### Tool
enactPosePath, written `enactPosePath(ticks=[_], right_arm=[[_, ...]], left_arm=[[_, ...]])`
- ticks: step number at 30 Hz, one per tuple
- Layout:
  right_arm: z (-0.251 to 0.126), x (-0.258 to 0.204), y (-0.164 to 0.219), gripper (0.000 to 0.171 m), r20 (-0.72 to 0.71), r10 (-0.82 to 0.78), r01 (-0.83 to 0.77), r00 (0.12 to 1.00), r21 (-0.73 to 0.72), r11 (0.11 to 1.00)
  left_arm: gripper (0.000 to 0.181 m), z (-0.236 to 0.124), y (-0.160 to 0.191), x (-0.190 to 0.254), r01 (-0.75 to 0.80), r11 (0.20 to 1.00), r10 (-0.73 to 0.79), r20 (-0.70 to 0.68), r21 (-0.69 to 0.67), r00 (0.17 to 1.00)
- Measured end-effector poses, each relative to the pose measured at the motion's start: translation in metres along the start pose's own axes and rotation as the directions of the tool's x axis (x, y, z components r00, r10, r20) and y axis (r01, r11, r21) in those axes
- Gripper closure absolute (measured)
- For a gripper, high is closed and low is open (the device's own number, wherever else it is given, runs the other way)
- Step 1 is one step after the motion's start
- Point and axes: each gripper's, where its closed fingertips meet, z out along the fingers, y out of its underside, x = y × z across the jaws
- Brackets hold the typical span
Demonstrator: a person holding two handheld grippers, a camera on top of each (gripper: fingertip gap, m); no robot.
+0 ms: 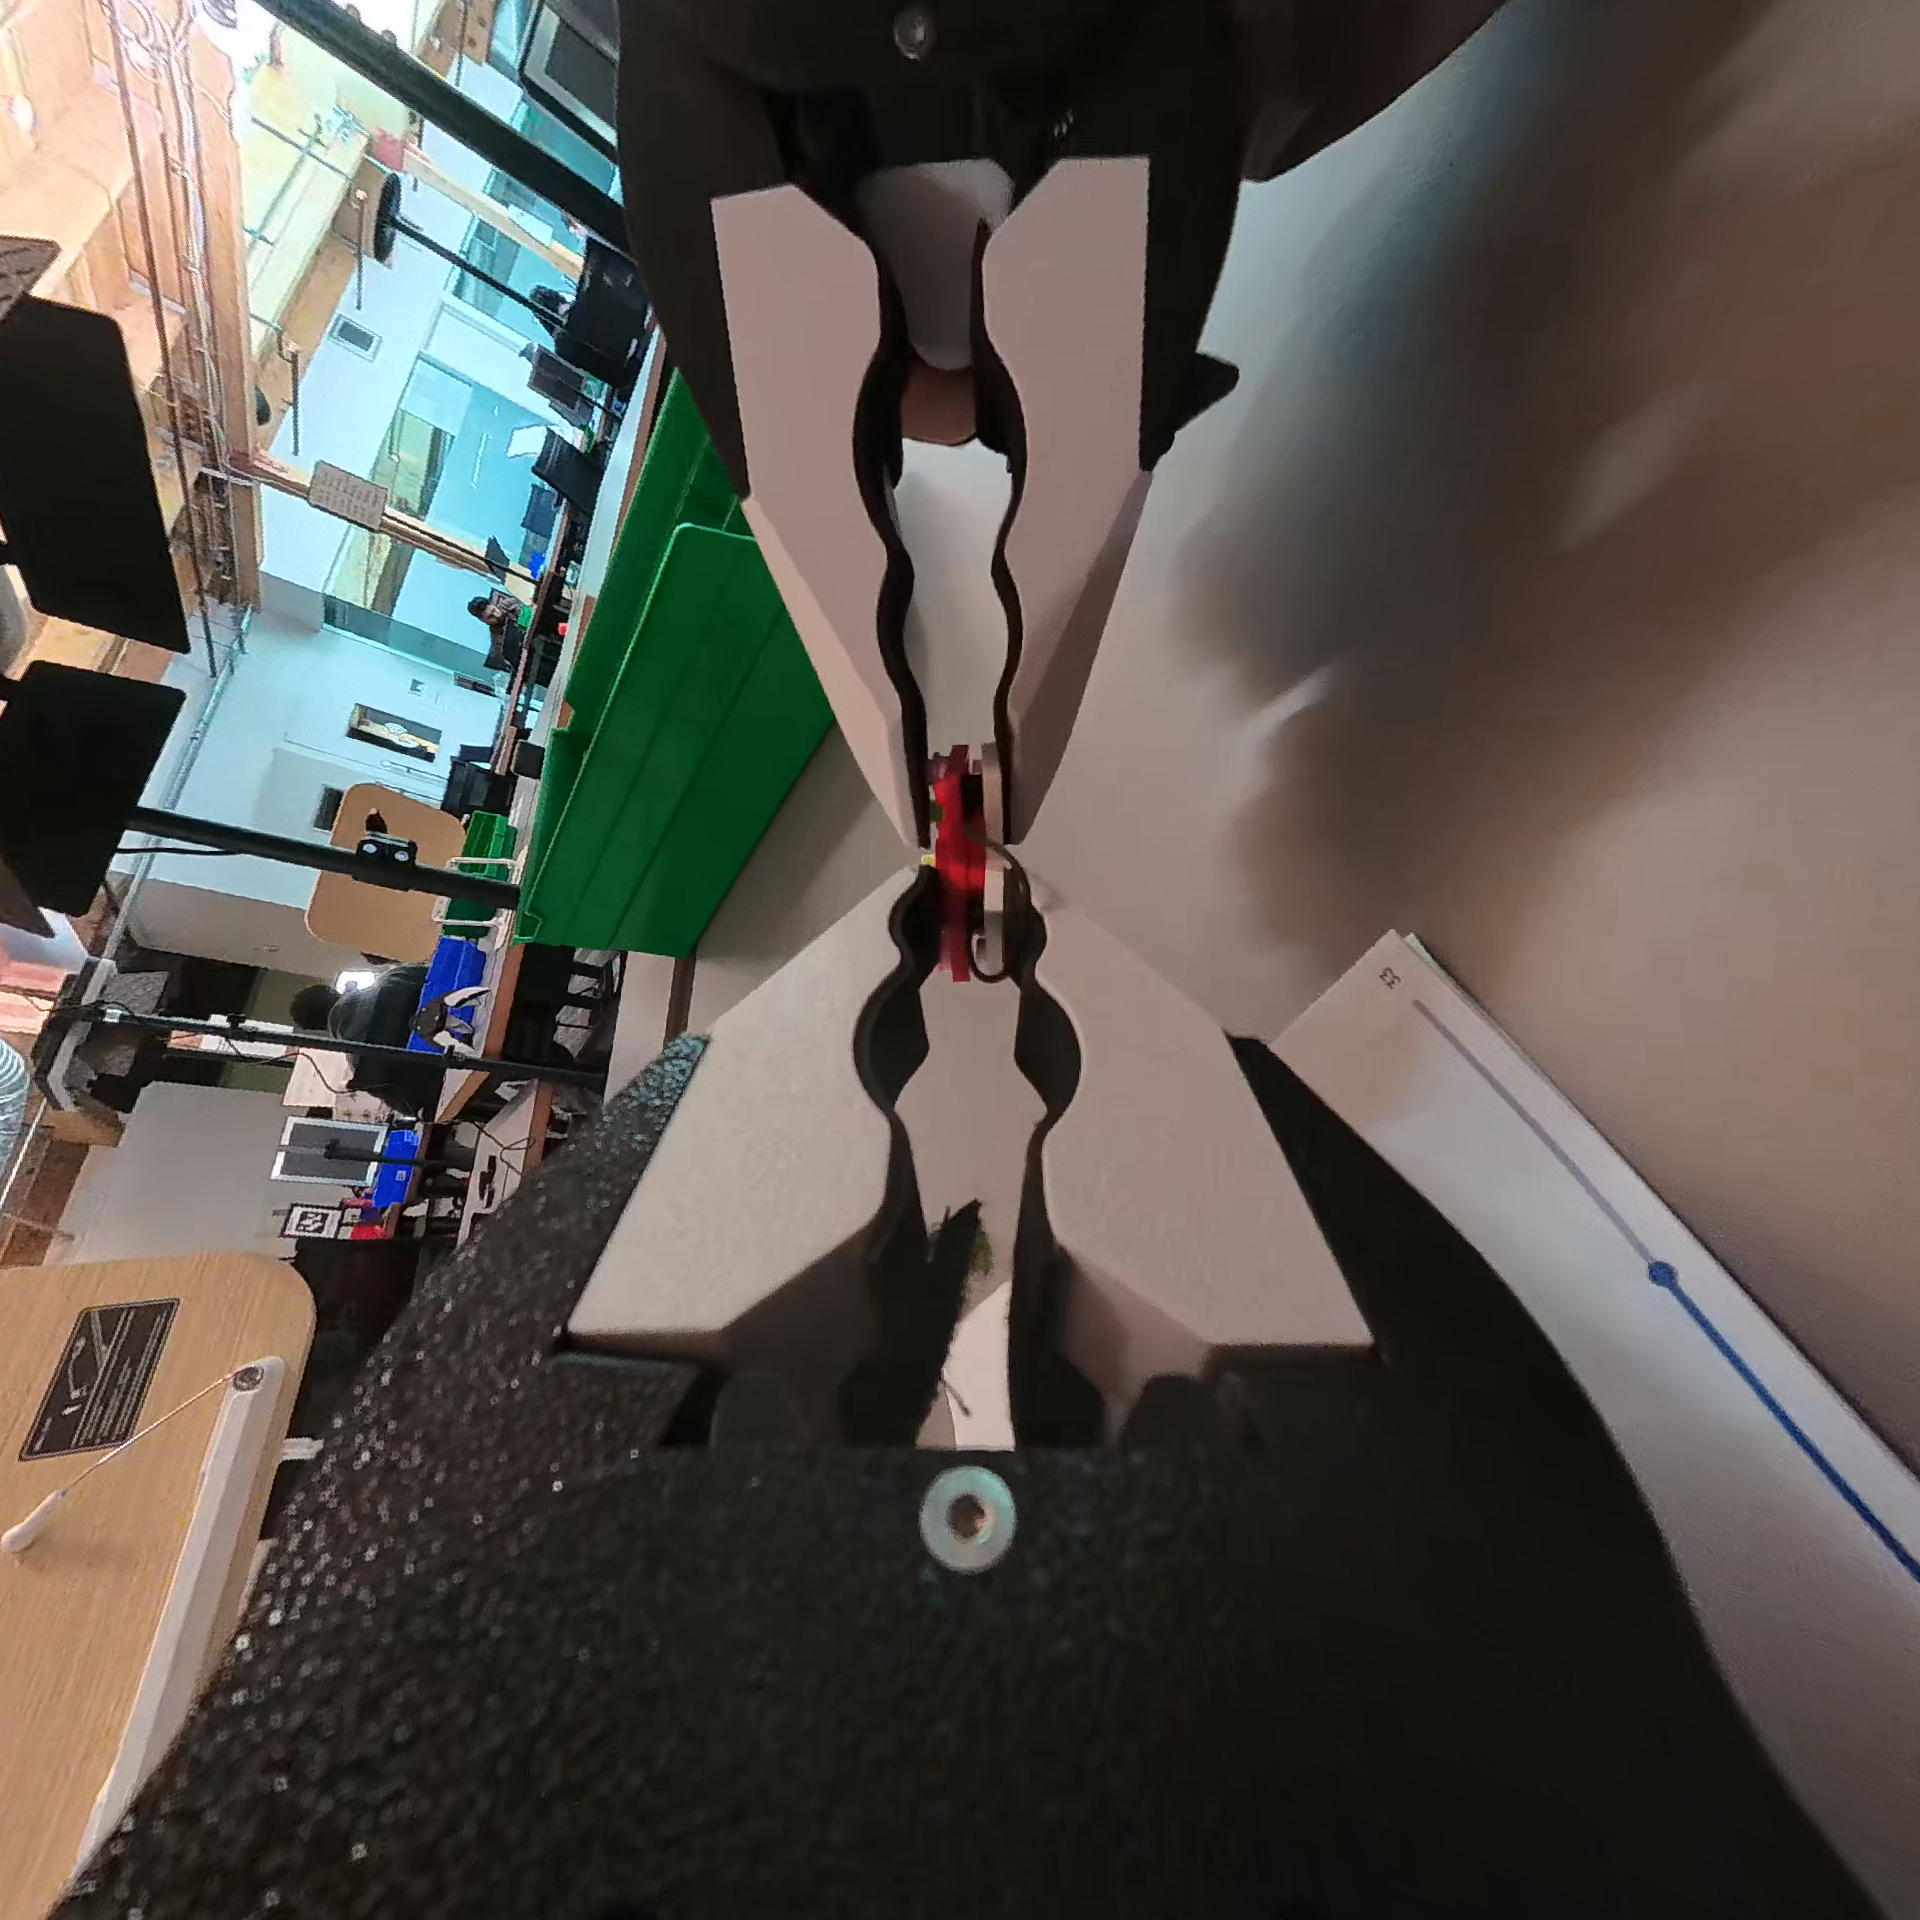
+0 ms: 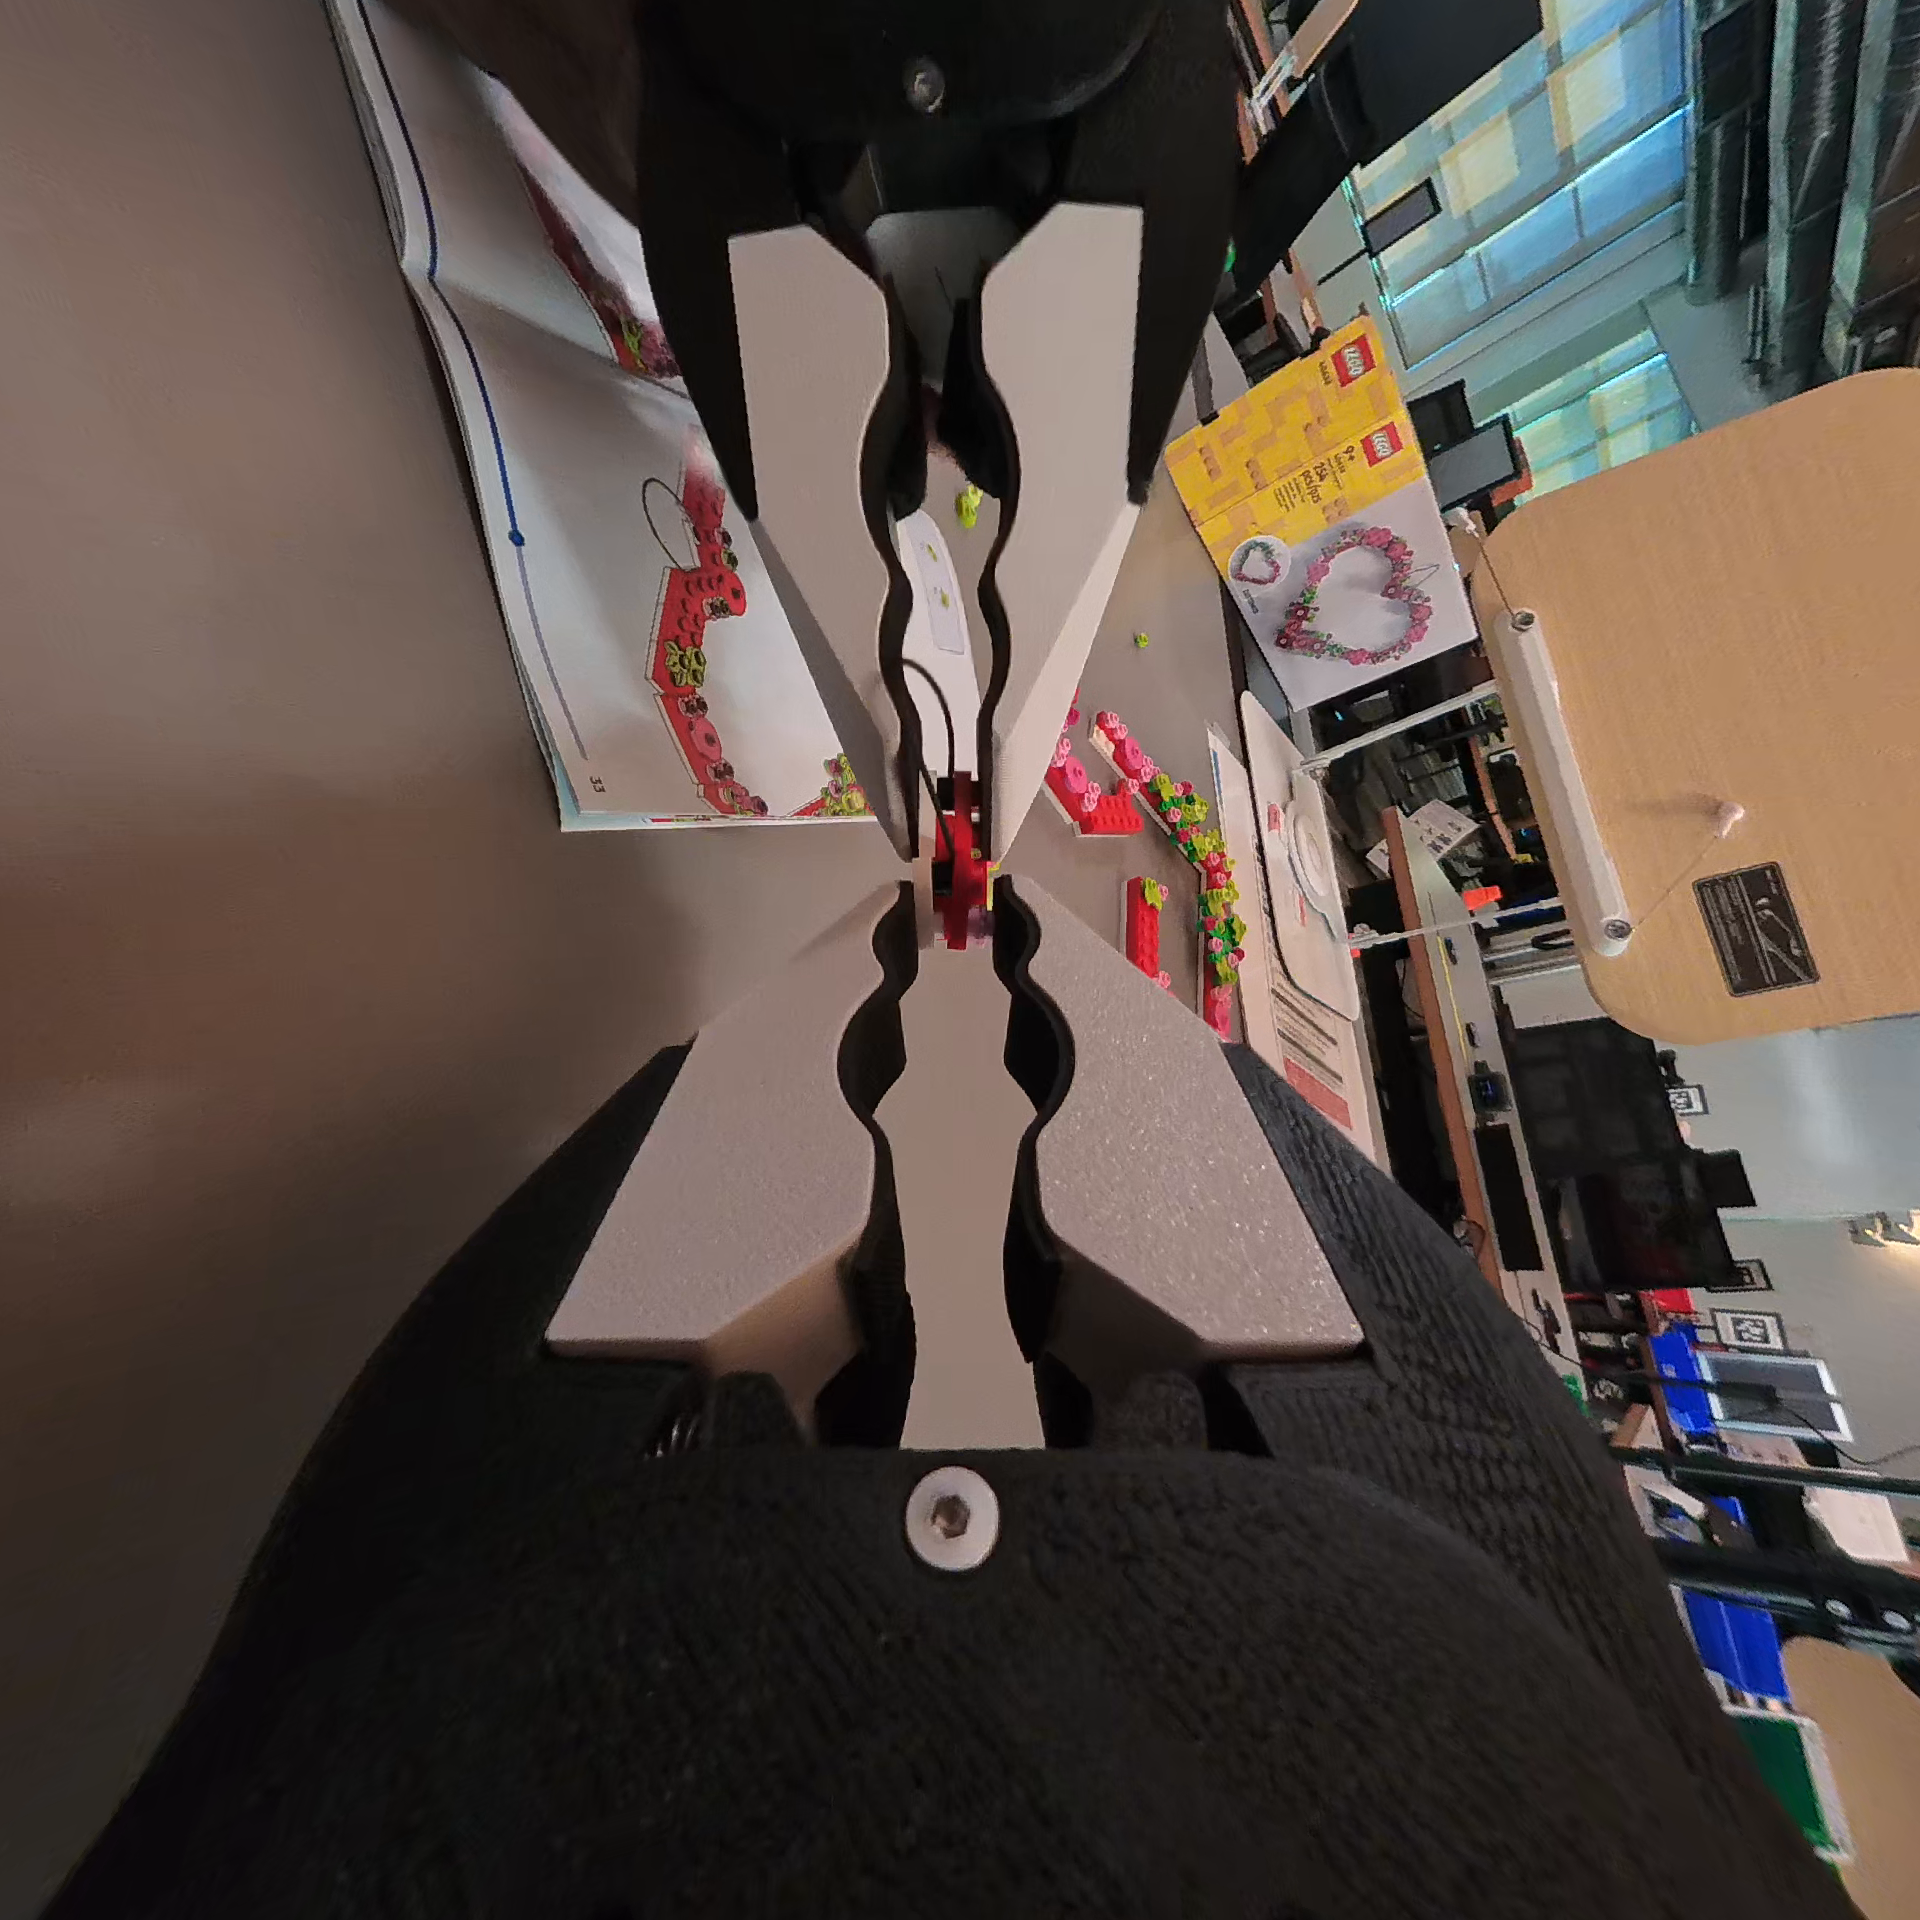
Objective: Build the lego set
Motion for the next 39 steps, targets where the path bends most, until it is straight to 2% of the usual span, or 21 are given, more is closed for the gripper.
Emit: enactPosePath(ticks=[1, 5, 8, 10, 12, 16, 20, 23, 25, 27, 30, 33, 35, 37, 39], right_arm=[[0.001, -0.001, 0.001, 0.159, 0.002, -0.003, 0.003, 1.000, -0.006, 1.000], [0.005, -0.003, 0.006, 0.159, 0.014, 0.009, -0.009, 1.000, -0.011, 1.000], [0.005, 0.007, 0.014, 0.157, -0.066, -0.014, 0.014, 0.998, 0.003, 1.000], [0.005, 0.012, 0.030, 0.157, -0.113, -0.076, 0.071, 0.991, -0.040, 0.997], [0.010, 0.009, 0.049, 0.157, -0.100, -0.105, 0.095, 0.989, -0.096, 0.991], [0.022, 0.005, 0.070, 0.157, -0.037, -0.160, 0.152, 0.986, -0.154, 0.976], [0.033, 0.002, 0.083, 0.143, 0.015, -0.175, 0.174, 0.985, -0.222, 0.959], [0.030, 0.004, 0.082, 0.136, 0.048, -0.144, 0.151, 0.988, -0.240, 0.959], [0.025, 0.006, 0.084, 0.127, 0.060, -0.090, 0.102, 0.994, -0.261, 0.960], [0.017, 0.008, 0.088, 0.118, 0.064, -0.018, 0.036, 0.998, -0.291, 0.956], [0.002, 0.013, 0.103, 0.105, 0.016, 0.133, -0.120, 0.991, -0.341, 0.932], [-0.013, 0.025, 0.112, 0.100, -0.137, 0.275, -0.304, 0.952, -0.294, 0.906], [-0.022, 0.042, 0.108, 0.100, -0.296, 0.368, -0.429, 0.881, -0.176, 0.886], [-0.031, 0.058, 0.107, 0.101, -0.428, 0.496, -0.566, 0.756, -0.045, 0.823], [-0.042, 0.072, 0.107, 0.103, -0.556, 0.540, -0.610, 0.632, 0.073, 0.789]], left_arm=[[0.172, 0.000, 0.001, 0.001, -0.001, 1.000, 0.001, -0.006, -0.009, 1.000], [0.171, 0.004, 0.006, 0.003, 0.022, 0.999, -0.023, -0.014, -0.025, 1.000], [0.169, 0.009, 0.011, -0.009, 0.149, 0.989, -0.150, 0.059, 0.013, 0.987], [0.144, 0.007, 0.015, -0.014, 0.285, 0.958, -0.286, 0.038, 0.038, 0.957], [0.139, 0.000, 0.020, -0.035, 0.430, 0.895, -0.440, 0.085, 0.113, 0.894], [0.136, -0.023, 0.045, -0.080, 0.654, 0.707, -0.704, 0.183, 0.269, 0.686], [0.134, -0.051, 0.064, -0.111, 0.724, 0.549, -0.833, 0.207, 0.418, 0.513], [0.129, -0.069, 0.071, -0.126, 0.729, 0.474, -0.878, 0.195, 0.495, 0.438], [0.126, -0.077, 0.072, -0.133, 0.724, 0.452, -0.889, 0.192, 0.521, 0.417], [0.123, -0.086, 0.071, -0.140, 0.704, 0.476, -0.876, 0.219, 0.526, 0.429], [0.122, -0.108, 0.070, -0.156, 0.641, 0.580, -0.814, 0.330, 0.503, 0.478], [0.122, -0.137, 0.075, -0.173, 0.574, 0.688, -0.725, 0.461, 0.444, 0.512], [0.122, -0.155, 0.085, -0.182, 0.547, 0.730, -0.679, 0.527, 0.410, 0.511], [0.120, -0.168, 0.103, -0.186, 0.528, 0.750, -0.652, 0.579, 0.398, 0.490], [0.112, -0.179, 0.127, -0.185, 0.492, 0.780, -0.606, 0.665, 0.387, 0.437]])
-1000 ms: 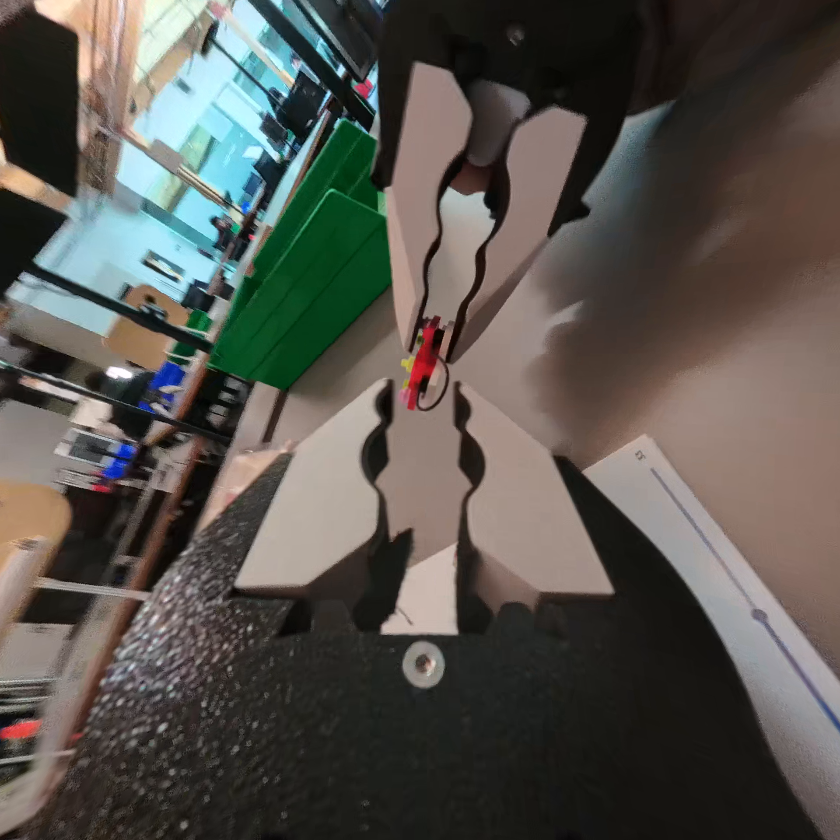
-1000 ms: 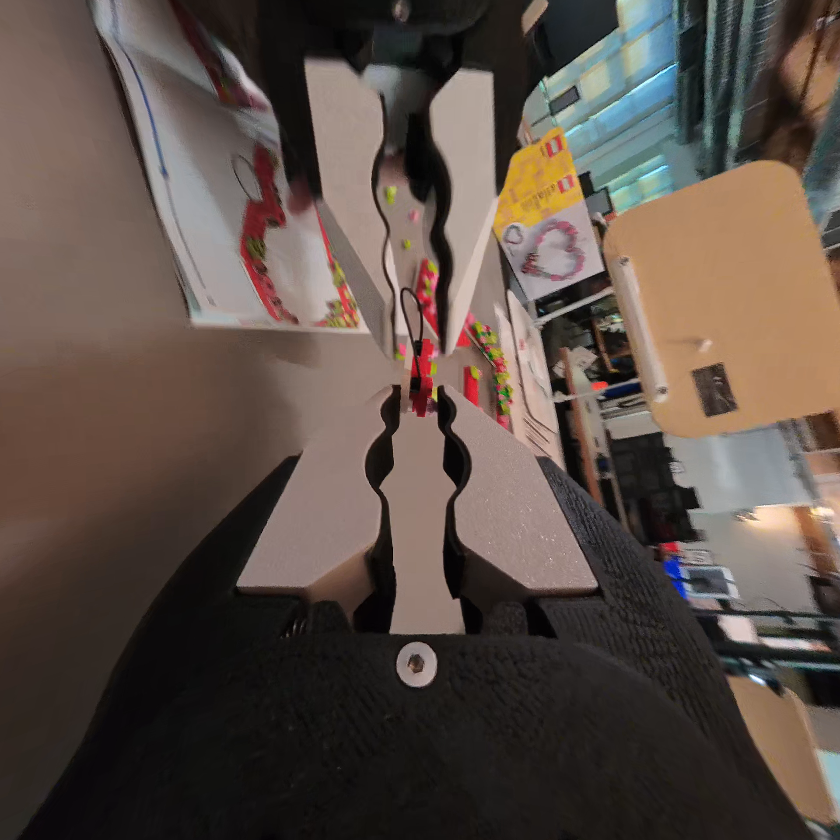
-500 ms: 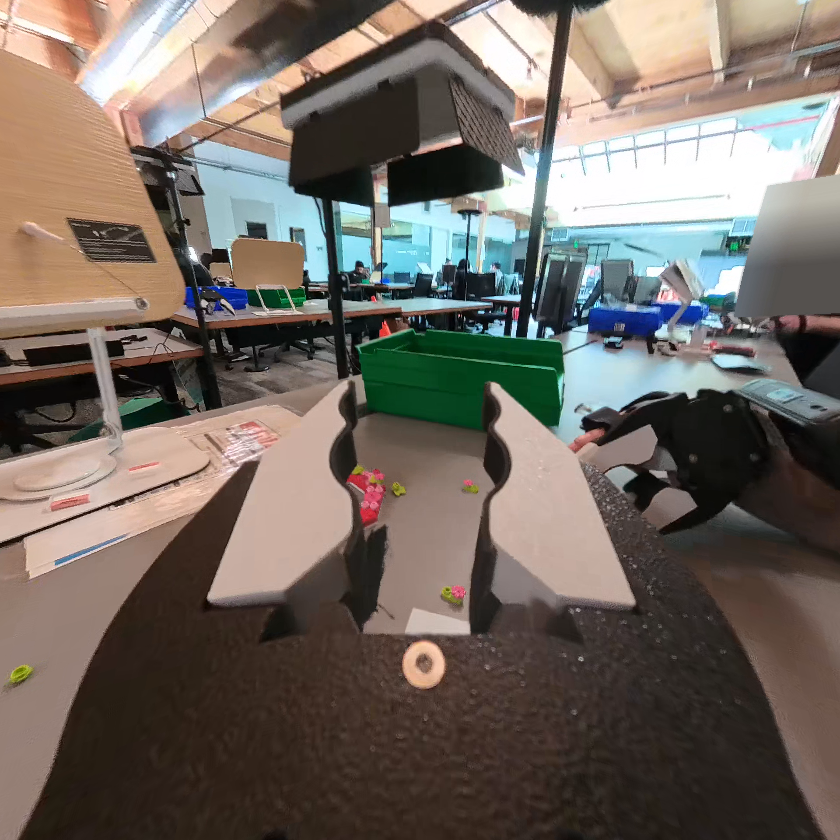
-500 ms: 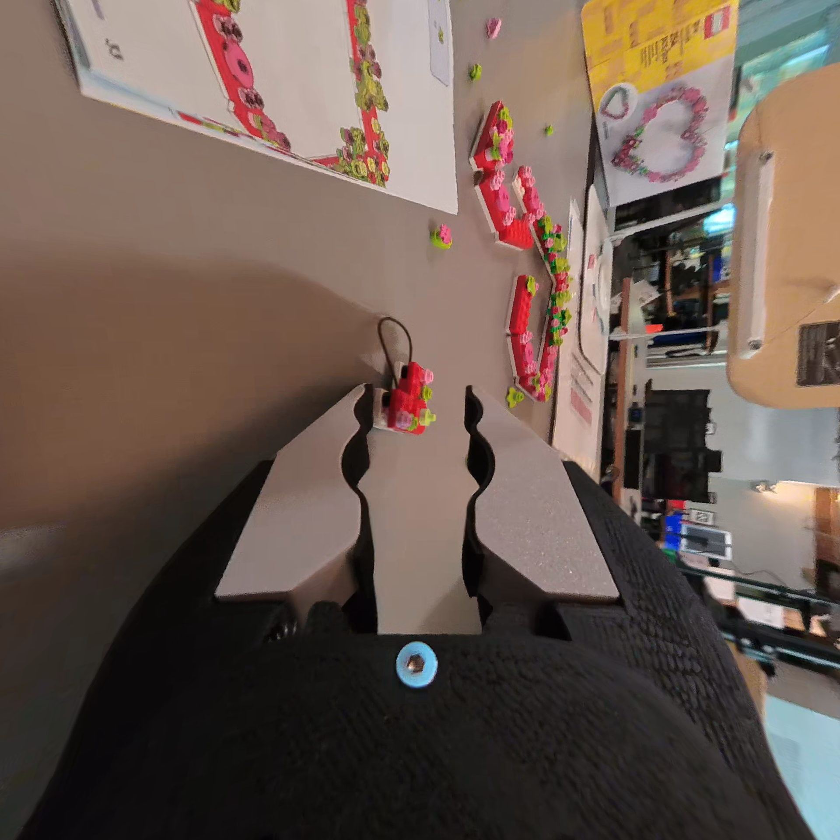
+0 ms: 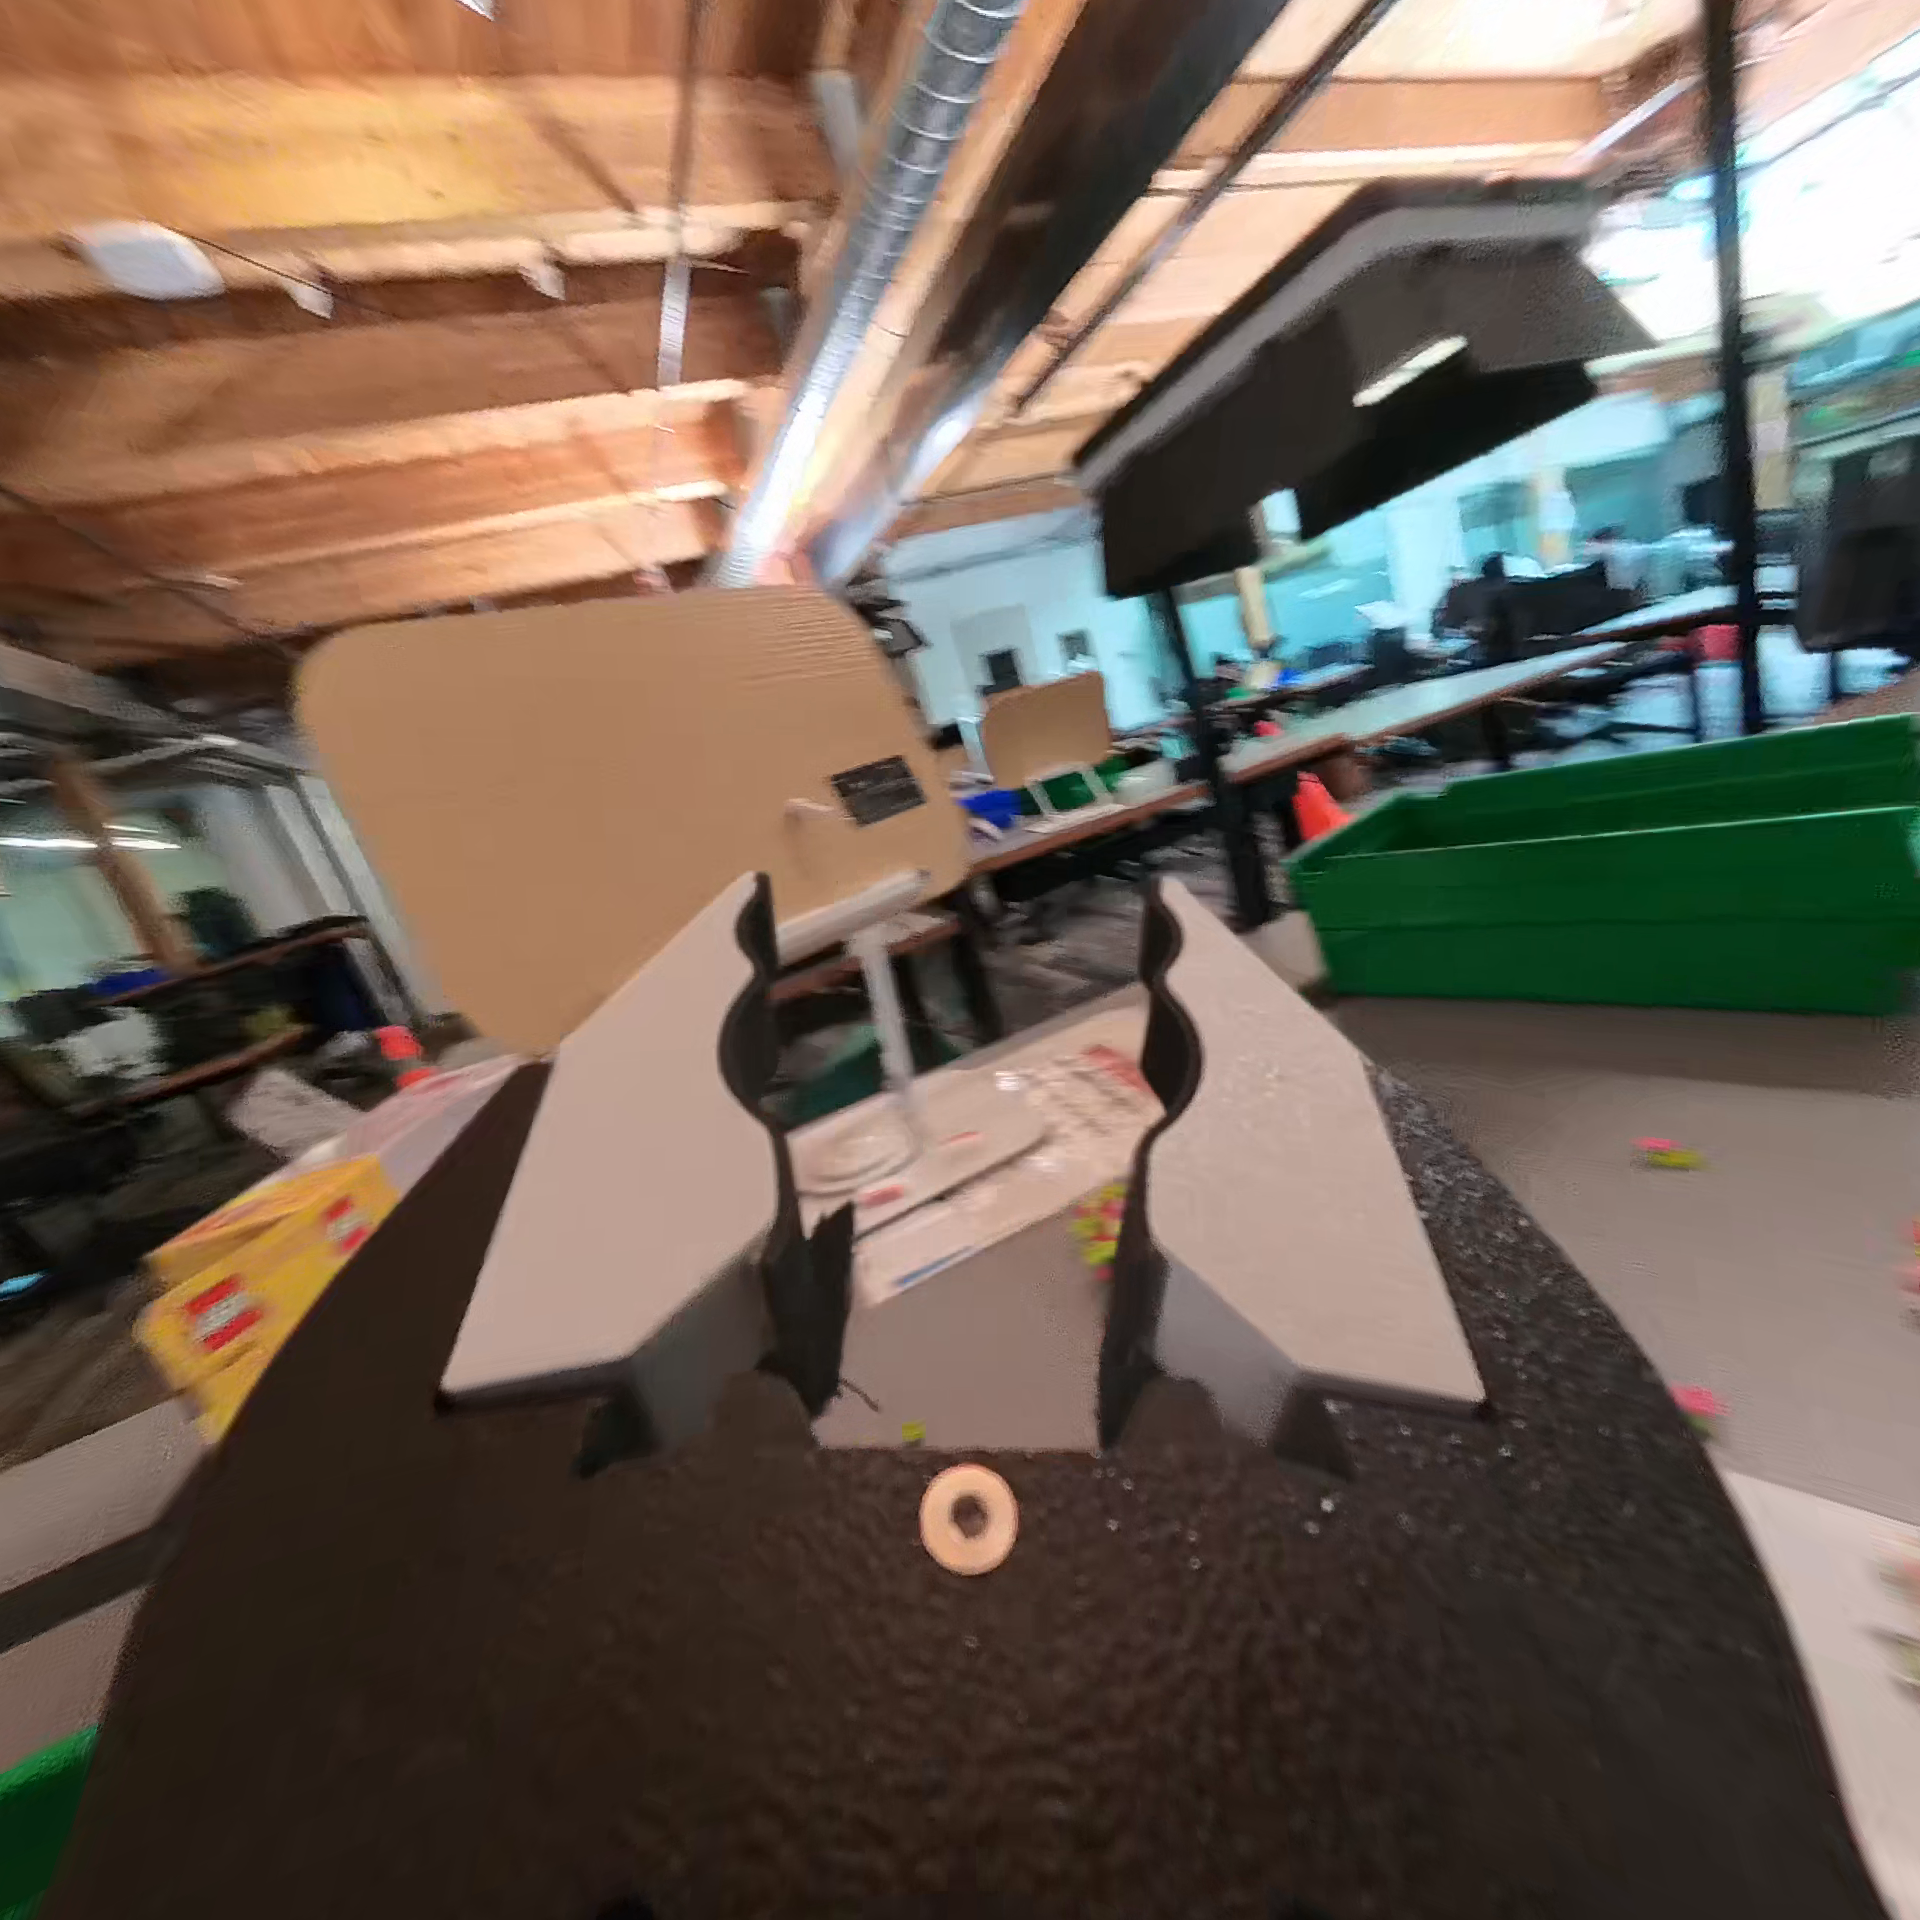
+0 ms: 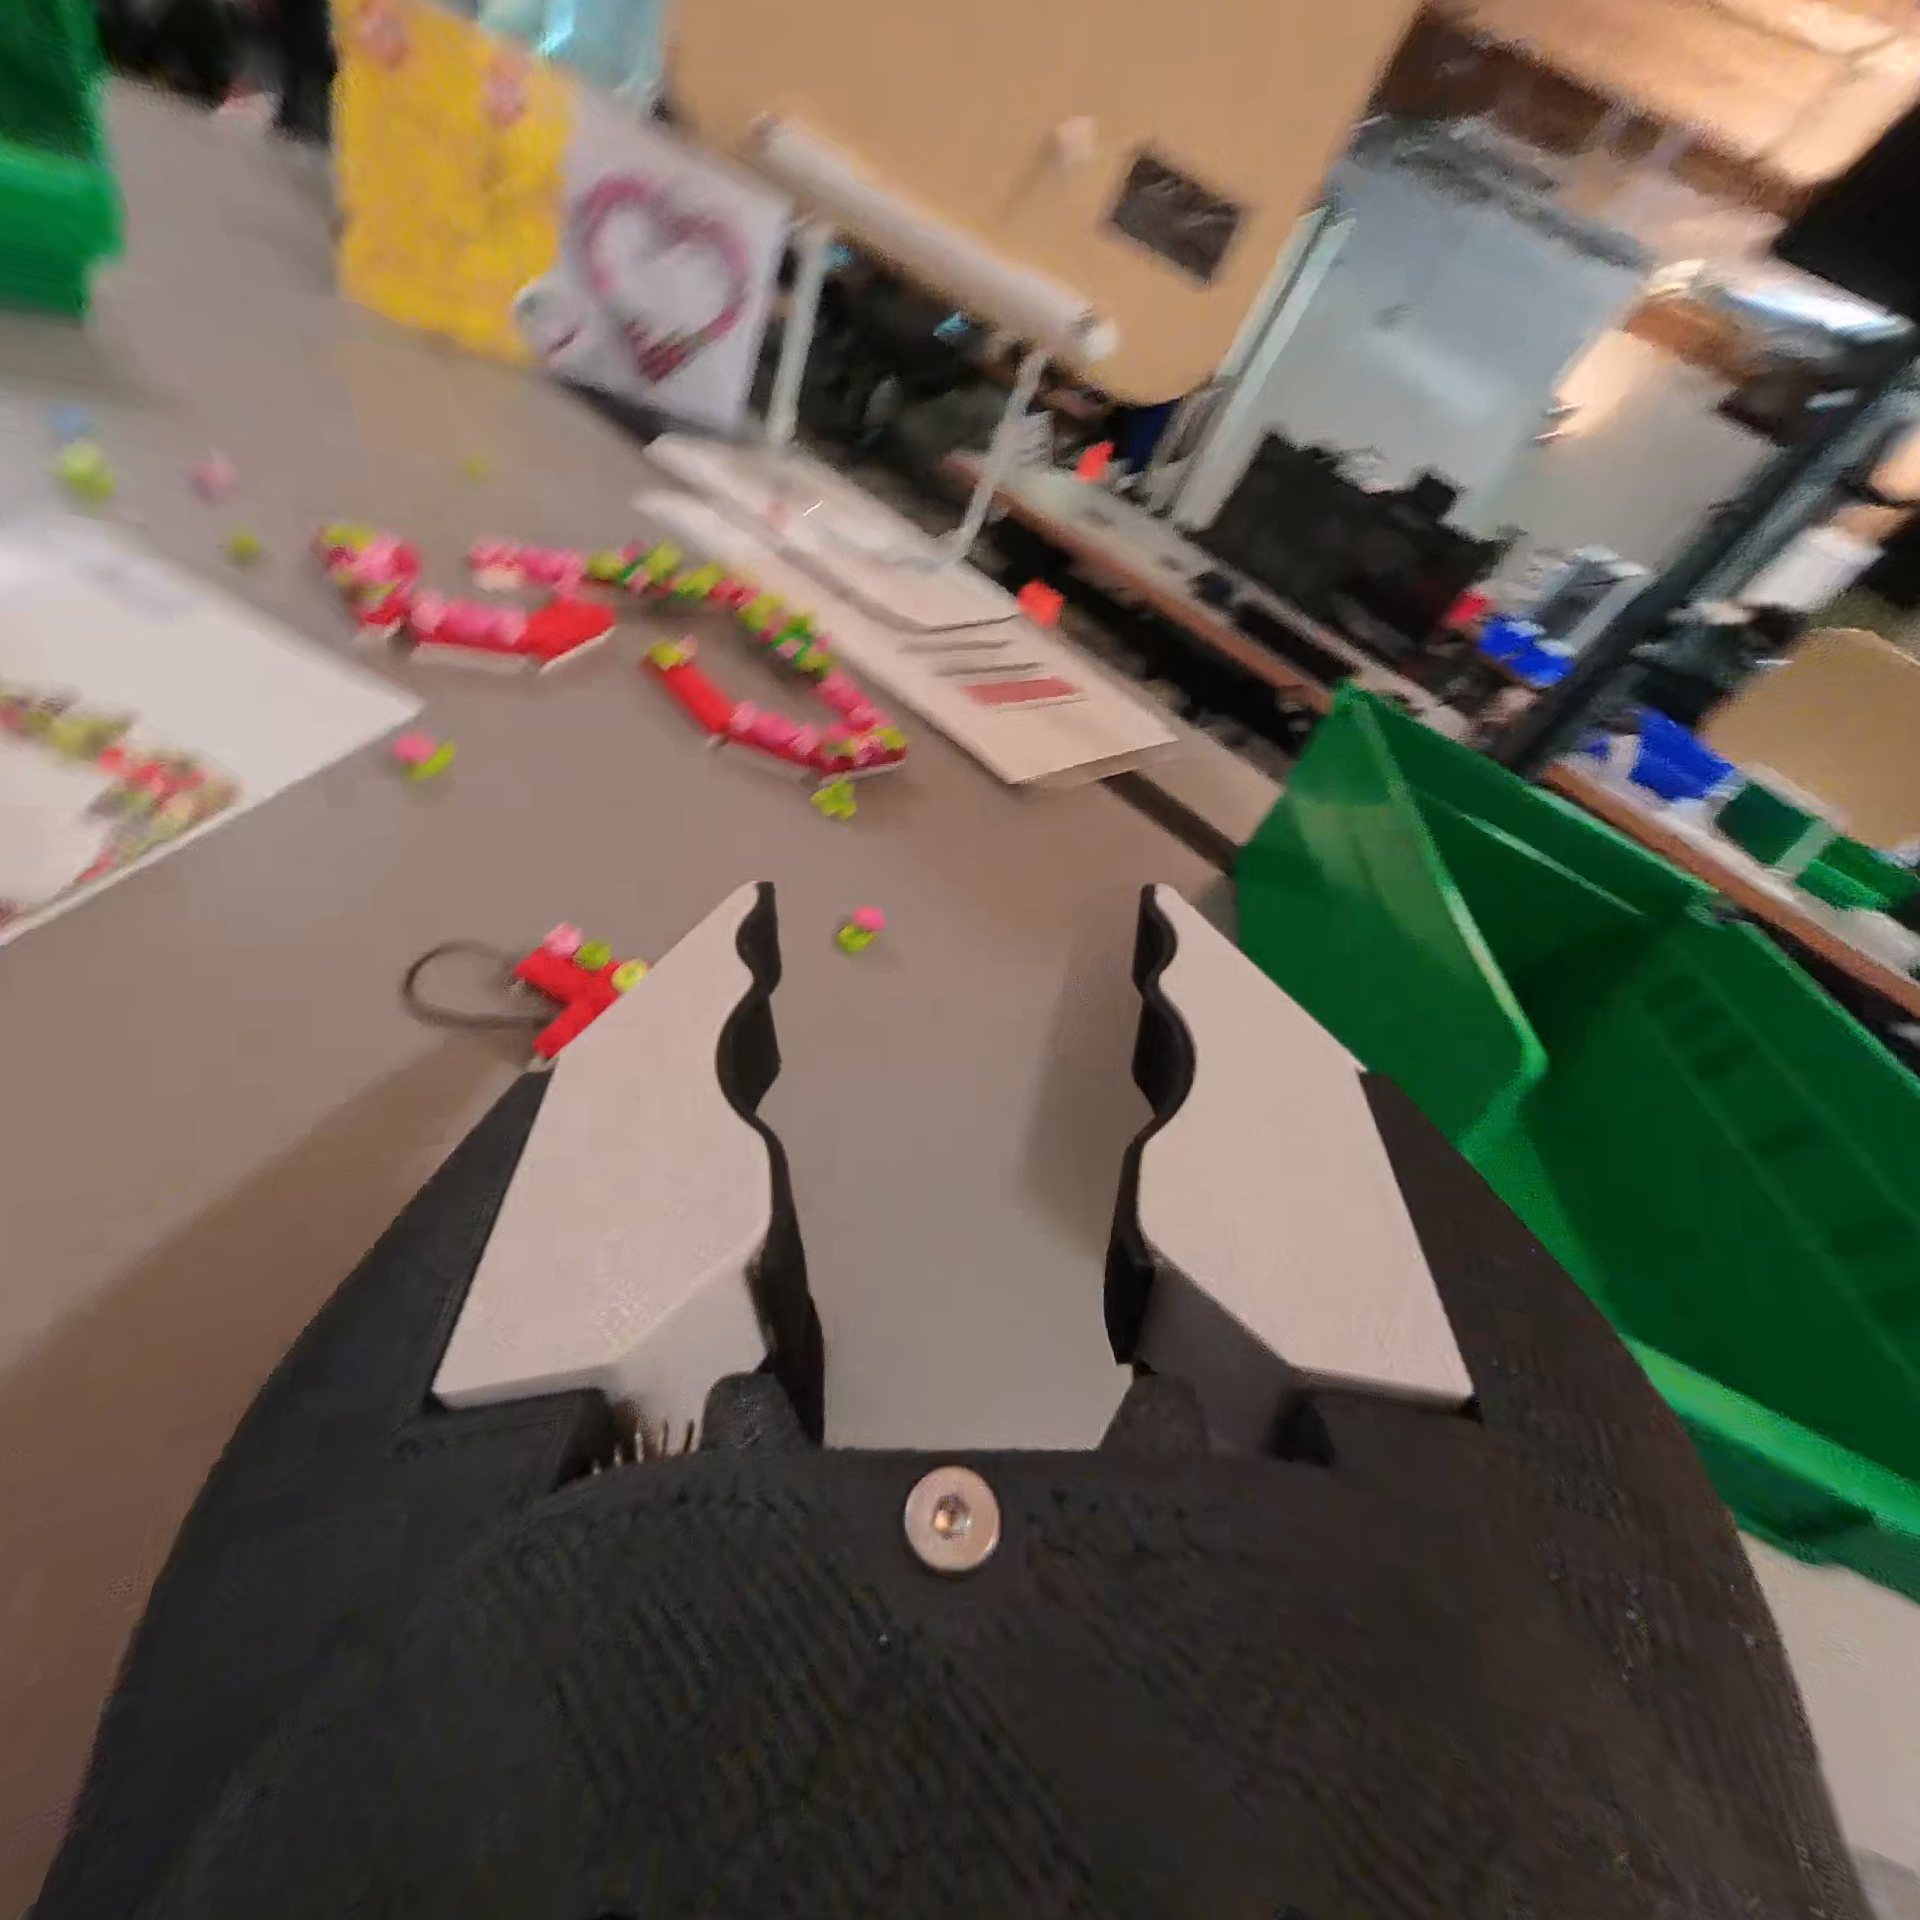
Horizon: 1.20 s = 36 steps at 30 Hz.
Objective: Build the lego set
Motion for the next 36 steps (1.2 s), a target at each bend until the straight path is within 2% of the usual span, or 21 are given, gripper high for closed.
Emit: enactPosePath(ticks=[2, 5, 7, 10, 13, 17, 21, 24, 26, 29, 31, 36], right_arm=[[-0.005, 0.011, -0.010, 0.109, -0.134, -0.016, 0.023, 0.991, 0.055, 0.998], [-0.006, 0.018, -0.012, 0.114, -0.260, -0.181, 0.193, 0.948, 0.018, 0.981], [-0.004, 0.018, -0.011, 0.121, -0.267, -0.225, 0.234, 0.937, 0.003, 0.972], [-0.001, 0.025, -0.003, 0.120, -0.275, -0.203, 0.203, 0.940, -0.030, 0.979], [0.000, 0.033, 0.002, 0.122, -0.295, -0.173, 0.166, 0.939, -0.051, 0.985], [0.000, 0.047, 0.015, 0.117, -0.332, -0.104, 0.075, 0.938, -0.098, 0.992], [-0.008, 0.058, 0.014, 0.118, -0.372, -0.053, 0.034, 0.927, -0.058, 0.998], [-0.012, 0.060, 0.010, 0.119, -0.368, -0.016, 0.011, 0.930, -0.013, 1.000], [-0.012, 0.054, 0.007, 0.122, -0.321, 0.016, -0.010, 0.947, 0.020, 1.000], [-0.004, 0.027, 0.008, 0.143, -0.125, 0.100, -0.101, 0.987, -0.004, 0.995], [-0.002, 0.013, 0.009, 0.150, -0.024, 0.141, -0.142, 0.990, -0.034, 0.989], [0.001, -0.035, 0.009, 0.144, 0.283, 0.288, -0.256, 0.915, -0.143, 0.956]], left_arm=[[0.104, -0.009, 0.017, -0.013, -0.055, 0.998, 0.052, 0.101, 0.031, 0.993], [0.097, -0.013, 0.038, 0.007, -0.053, 0.998, 0.052, 0.033, 0.020, 0.998], [0.097, -0.011, 0.038, 0.019, -0.074, 0.997, 0.074, -0.004, 0.032, 0.997], [0.100, -0.013, 0.040, 0.032, -0.057, 0.996, 0.060, -0.056, 0.066, 0.997], [0.089, -0.014, 0.052, 0.026, -0.112, 0.993, 0.112, 0.001, 0.047, 0.994], [0.090, -0.010, 0.069, 0.019, -0.097, 0.995, 0.097, 0.005, 0.003, 0.995], [0.090, -0.010, 0.074, 0.010, -0.025, 1.000, 0.025, 0.015, -0.008, 1.000], [0.091, -0.011, 0.074, 0.010, -0.029, 1.000, 0.029, 0.012, -0.007, 1.000], [0.096, -0.010, 0.074, 0.016, -0.041, 0.999, 0.041, -0.011, -0.012, 0.999], [0.102, -0.009, 0.078, 0.026, -0.042, 0.999, 0.040, -0.064, -0.030, 0.997], [0.102, -0.009, 0.079, 0.027, -0.050, 0.998, 0.048, -0.066, -0.035, 0.997], [0.105, -0.010, 0.078, 0.025, -0.056, 0.998, 0.055, -0.056, -0.029, 0.997]])
